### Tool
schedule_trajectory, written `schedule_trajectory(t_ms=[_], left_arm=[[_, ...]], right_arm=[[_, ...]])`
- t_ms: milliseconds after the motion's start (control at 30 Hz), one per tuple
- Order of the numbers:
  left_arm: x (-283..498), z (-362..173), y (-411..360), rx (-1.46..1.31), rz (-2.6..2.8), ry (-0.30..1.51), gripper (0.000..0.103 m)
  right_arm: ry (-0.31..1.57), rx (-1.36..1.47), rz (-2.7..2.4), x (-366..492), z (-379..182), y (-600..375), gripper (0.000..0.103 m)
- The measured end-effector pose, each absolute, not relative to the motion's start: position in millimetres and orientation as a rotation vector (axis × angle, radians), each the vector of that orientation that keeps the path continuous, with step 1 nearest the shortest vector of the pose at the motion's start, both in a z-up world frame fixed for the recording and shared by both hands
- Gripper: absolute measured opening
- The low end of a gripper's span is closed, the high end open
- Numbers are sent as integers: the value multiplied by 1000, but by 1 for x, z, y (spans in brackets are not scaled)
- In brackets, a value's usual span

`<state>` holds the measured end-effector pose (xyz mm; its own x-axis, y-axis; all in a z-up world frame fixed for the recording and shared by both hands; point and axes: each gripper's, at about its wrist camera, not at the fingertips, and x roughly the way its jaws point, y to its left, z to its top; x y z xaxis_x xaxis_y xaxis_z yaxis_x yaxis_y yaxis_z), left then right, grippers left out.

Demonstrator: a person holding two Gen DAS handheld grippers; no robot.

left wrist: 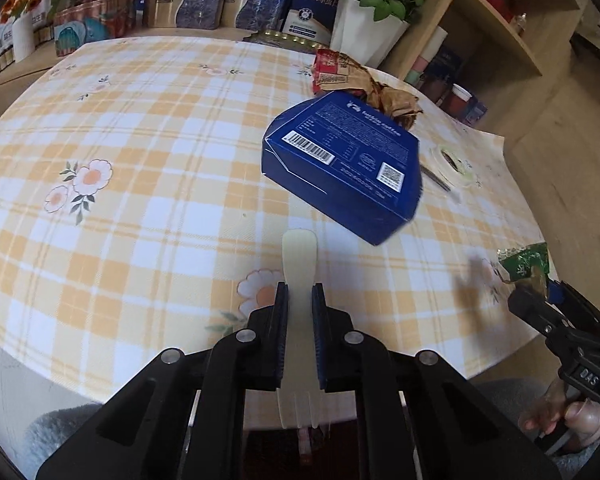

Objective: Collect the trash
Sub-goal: 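Carry fork and wrapper over the bin and open both tools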

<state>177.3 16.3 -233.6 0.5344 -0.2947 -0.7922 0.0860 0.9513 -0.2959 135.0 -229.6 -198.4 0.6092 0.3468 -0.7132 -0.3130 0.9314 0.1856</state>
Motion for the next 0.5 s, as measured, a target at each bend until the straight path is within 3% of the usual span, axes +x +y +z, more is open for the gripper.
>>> schedule_trajectory(t_ms=[500], left_arm=[[88, -228, -34, -135, -611, 1073, 12]], right_arm=[[812, 90, 343, 53, -177, -244, 64]])
